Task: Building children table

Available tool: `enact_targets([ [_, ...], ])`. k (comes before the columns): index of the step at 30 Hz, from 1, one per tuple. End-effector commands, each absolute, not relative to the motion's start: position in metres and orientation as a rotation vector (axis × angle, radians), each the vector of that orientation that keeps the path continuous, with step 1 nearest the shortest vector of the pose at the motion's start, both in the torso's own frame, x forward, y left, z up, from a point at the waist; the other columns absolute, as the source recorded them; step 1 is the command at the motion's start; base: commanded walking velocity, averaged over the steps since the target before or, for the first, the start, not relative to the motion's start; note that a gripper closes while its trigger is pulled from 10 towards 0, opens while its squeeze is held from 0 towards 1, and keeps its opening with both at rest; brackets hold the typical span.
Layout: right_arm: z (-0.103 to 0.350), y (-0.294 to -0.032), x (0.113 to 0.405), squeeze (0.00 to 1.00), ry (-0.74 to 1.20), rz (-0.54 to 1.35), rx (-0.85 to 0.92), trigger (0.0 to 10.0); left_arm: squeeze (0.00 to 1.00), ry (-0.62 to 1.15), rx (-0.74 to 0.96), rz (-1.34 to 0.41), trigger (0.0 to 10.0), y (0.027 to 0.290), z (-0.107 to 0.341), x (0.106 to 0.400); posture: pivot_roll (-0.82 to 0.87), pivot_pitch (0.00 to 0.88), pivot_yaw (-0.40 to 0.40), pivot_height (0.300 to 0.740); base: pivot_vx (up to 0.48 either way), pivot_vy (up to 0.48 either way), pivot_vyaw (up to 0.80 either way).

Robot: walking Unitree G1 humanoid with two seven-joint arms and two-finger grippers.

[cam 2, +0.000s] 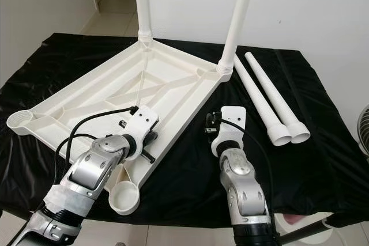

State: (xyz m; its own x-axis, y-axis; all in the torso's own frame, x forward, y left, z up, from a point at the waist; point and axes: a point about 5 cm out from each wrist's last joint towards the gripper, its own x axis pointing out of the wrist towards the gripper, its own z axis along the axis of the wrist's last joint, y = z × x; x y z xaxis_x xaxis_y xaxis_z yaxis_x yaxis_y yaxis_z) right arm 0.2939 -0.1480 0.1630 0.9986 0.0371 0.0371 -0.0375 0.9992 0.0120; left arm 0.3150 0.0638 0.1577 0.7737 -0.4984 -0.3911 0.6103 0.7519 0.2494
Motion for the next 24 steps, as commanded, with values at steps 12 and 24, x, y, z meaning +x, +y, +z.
enact_targets([
  [12,0.166,-0.143,0.29,0.09,-0.075,0.079,0.058,10.0,0.0,0.027,0.343,-0.794,10.0,0.058,0.208,0.292,0.0,0.098,0.004,0.74,0.0,0.0,0.0],
  [24,0.166,-0.149,0.319,0.0,-0.043,0.127,-0.041,10.0,0.0,0.078,0.479,-0.733,10.0,0.107,0.202,0.284,0.02,0.116,-0.017,0.74,0.0,0.0,0.0],
])
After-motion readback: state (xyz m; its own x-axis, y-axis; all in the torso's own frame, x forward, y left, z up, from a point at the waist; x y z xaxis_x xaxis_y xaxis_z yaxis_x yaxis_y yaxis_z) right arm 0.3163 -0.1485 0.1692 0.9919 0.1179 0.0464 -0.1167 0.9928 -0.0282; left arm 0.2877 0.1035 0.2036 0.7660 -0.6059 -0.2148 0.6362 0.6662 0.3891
